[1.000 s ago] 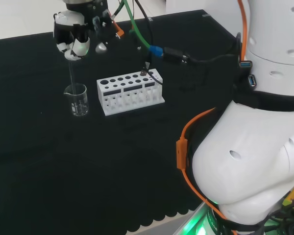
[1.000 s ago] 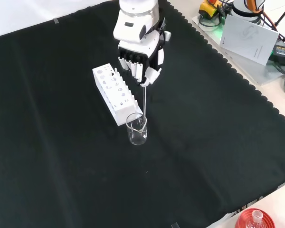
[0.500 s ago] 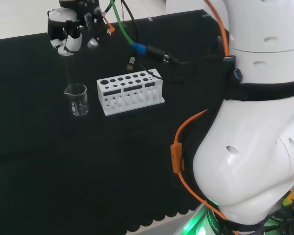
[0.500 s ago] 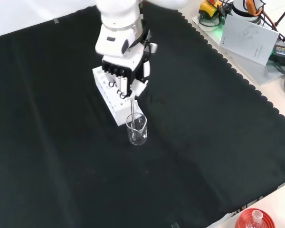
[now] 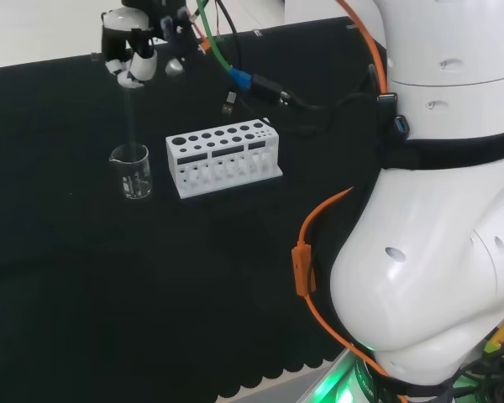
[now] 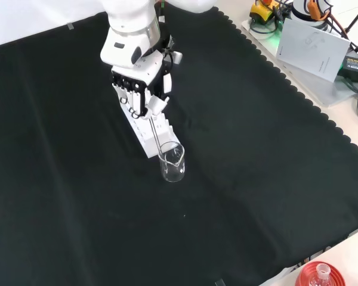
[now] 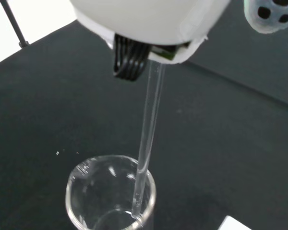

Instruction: Stir in the beaker to the left of the white test tube rack with the glass rod.

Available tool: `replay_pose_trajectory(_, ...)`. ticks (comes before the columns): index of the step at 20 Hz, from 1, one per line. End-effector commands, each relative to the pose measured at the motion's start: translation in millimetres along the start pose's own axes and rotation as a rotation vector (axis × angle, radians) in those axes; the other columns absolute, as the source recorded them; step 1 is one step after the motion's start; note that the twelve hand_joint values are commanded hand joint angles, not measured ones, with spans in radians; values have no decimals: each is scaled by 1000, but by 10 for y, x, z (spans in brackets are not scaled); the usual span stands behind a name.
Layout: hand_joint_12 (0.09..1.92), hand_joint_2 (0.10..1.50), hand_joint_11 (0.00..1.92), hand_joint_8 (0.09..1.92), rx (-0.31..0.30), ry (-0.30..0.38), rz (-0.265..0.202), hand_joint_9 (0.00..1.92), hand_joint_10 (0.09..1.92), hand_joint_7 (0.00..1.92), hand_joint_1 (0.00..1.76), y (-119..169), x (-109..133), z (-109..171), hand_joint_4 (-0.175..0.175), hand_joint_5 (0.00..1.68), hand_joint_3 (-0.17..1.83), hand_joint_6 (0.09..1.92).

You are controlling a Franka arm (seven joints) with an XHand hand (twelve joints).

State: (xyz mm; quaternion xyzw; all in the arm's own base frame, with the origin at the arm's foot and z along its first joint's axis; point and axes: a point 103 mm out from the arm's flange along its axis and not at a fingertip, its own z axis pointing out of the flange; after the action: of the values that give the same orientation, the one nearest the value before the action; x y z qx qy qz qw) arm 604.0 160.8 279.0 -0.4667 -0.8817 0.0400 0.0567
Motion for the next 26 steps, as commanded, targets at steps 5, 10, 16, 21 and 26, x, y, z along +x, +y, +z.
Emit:
replay_pose_trajectory(5,442,564,1667,776,-10,9,43,1816,87,1366,1318,-341,-123,14,-175,1096,890,937)
replay_pose_trajectory(10,442,563,1667,776,-15,-3,35,1817,87,1366,1318,-446,32,-4,-175,1096,890,937)
replay_pose_trajectory(16,441,563,1667,776,1,-24,-4,1817,87,1366,1318,-455,393,-36,-175,1096,891,937)
replay_pose_trajectory(21,441,563,1667,776,10,-27,-29,1818,87,1366,1318,-404,556,0,-175,1096,891,938)
replay_pose_trajectory(26,440,563,1667,776,22,-30,-47,1818,87,1366,1318,-333,639,68,-175,1096,891,938)
